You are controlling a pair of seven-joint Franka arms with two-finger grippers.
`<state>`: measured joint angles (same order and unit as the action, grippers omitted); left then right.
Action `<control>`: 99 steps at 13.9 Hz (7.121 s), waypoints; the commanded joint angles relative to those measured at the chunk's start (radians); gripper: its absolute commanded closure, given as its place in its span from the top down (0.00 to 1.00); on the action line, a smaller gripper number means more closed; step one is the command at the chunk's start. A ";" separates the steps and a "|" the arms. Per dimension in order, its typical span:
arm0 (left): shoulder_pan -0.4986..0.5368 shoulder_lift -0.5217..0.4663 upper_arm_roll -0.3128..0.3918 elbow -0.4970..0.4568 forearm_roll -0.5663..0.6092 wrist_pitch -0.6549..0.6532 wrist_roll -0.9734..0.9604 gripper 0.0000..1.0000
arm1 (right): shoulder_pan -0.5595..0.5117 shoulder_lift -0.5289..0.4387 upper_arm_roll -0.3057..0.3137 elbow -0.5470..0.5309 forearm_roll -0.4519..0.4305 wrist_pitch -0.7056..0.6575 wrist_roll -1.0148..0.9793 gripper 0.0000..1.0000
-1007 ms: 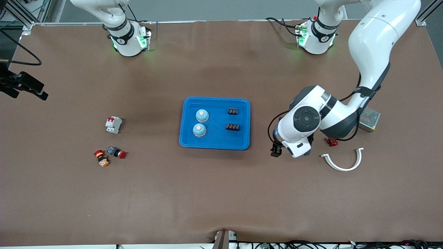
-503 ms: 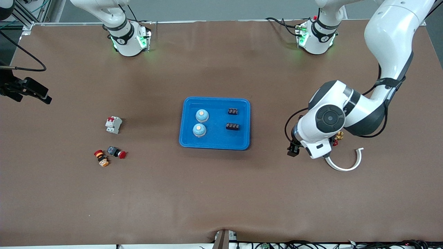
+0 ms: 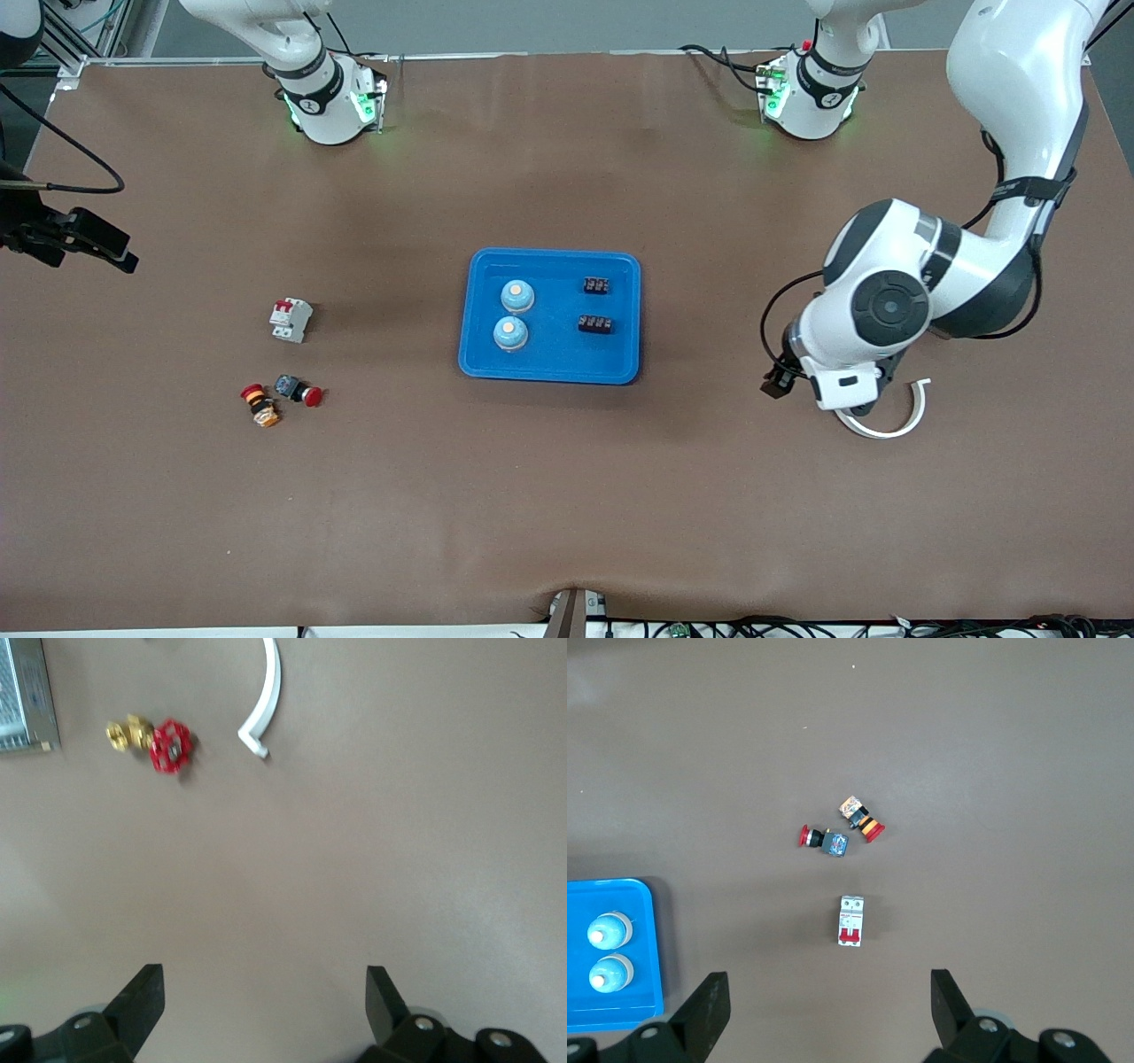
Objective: Place electrolytic capacitor and blue bell in tray
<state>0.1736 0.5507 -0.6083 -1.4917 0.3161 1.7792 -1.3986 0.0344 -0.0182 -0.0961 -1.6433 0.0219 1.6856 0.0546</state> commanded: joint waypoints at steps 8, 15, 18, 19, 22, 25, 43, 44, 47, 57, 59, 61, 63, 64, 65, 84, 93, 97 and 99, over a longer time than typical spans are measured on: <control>-0.192 -0.213 0.399 -0.012 -0.179 -0.052 0.598 1.00 | -0.059 0.009 0.075 0.046 -0.008 -0.023 0.013 1.00; -0.215 -0.351 0.585 -0.013 -0.385 -0.095 1.075 1.00 | -0.053 0.009 0.075 0.048 -0.007 -0.020 0.011 1.00; -0.210 -0.385 0.576 -0.015 -0.376 -0.136 1.116 1.00 | -0.038 0.017 0.075 0.086 -0.020 -0.010 0.010 1.00; -0.210 -0.397 0.573 -0.016 -0.376 -0.155 1.160 1.00 | -0.050 0.024 0.075 0.094 -0.020 -0.017 0.011 1.00; -0.210 -0.422 0.570 -0.012 -0.391 -0.176 1.316 1.00 | -0.059 0.034 0.068 0.091 -0.020 -0.023 0.013 1.00; -0.210 -0.429 0.542 -0.012 -0.387 -0.165 1.290 1.00 | -0.064 0.035 0.068 0.089 -0.020 -0.021 0.013 1.00; -0.194 -0.489 0.550 0.022 -0.347 -0.164 1.284 1.00 | -0.096 0.078 0.068 0.100 -0.005 -0.038 0.010 1.00; -0.197 -0.486 0.549 0.021 -0.347 -0.165 1.285 1.00 | -0.096 0.078 0.068 0.102 -0.005 -0.038 0.010 1.00; -0.203 -0.480 0.542 0.021 -0.342 -0.165 1.300 1.00 | -0.096 0.078 0.068 0.102 -0.005 -0.037 0.010 1.00; -0.206 -0.471 0.521 0.018 -0.338 -0.173 1.331 1.00 | -0.080 0.080 0.075 0.102 -0.005 -0.030 0.013 1.00; -0.195 -0.471 0.522 0.021 -0.336 -0.178 1.334 1.00 | -0.082 0.080 0.075 0.102 -0.005 -0.032 0.013 1.00; -0.195 -0.472 0.524 0.021 -0.336 -0.185 1.349 1.00 | -0.080 0.080 0.075 0.102 -0.005 -0.033 0.011 1.00; -0.197 -0.476 0.522 0.019 -0.336 -0.210 1.356 1.00 | -0.080 0.081 0.075 0.102 -0.005 -0.029 0.013 1.00; -0.198 -0.477 0.522 0.021 -0.336 -0.230 1.356 1.00 | -0.080 0.081 0.075 0.103 -0.005 -0.032 0.013 1.00; -0.200 -0.477 0.522 0.022 -0.336 -0.231 1.354 1.00 | -0.082 0.081 0.075 0.102 -0.005 -0.033 0.010 1.00; -0.206 -0.482 0.518 0.027 -0.272 -0.231 1.393 1.00 | -0.082 0.083 0.073 0.109 -0.004 -0.023 0.013 1.00; -0.204 -0.480 0.515 0.028 -0.270 -0.230 1.394 1.00 | -0.067 0.090 0.075 0.109 0.000 -0.023 0.014 1.00; -0.203 -0.480 0.515 0.028 -0.270 -0.228 1.394 1.00 | -0.077 0.089 0.073 0.111 0.000 -0.024 0.014 1.00; -0.204 -0.480 0.515 0.028 -0.270 -0.228 1.394 1.00 | -0.076 0.089 0.073 0.111 -0.002 -0.024 0.014 1.00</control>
<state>-0.0304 0.0802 -0.0887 -1.4693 0.0217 1.5654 -0.0206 -0.0367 0.0587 -0.0255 -1.5593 0.0184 1.6720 0.0568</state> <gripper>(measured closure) 0.000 0.000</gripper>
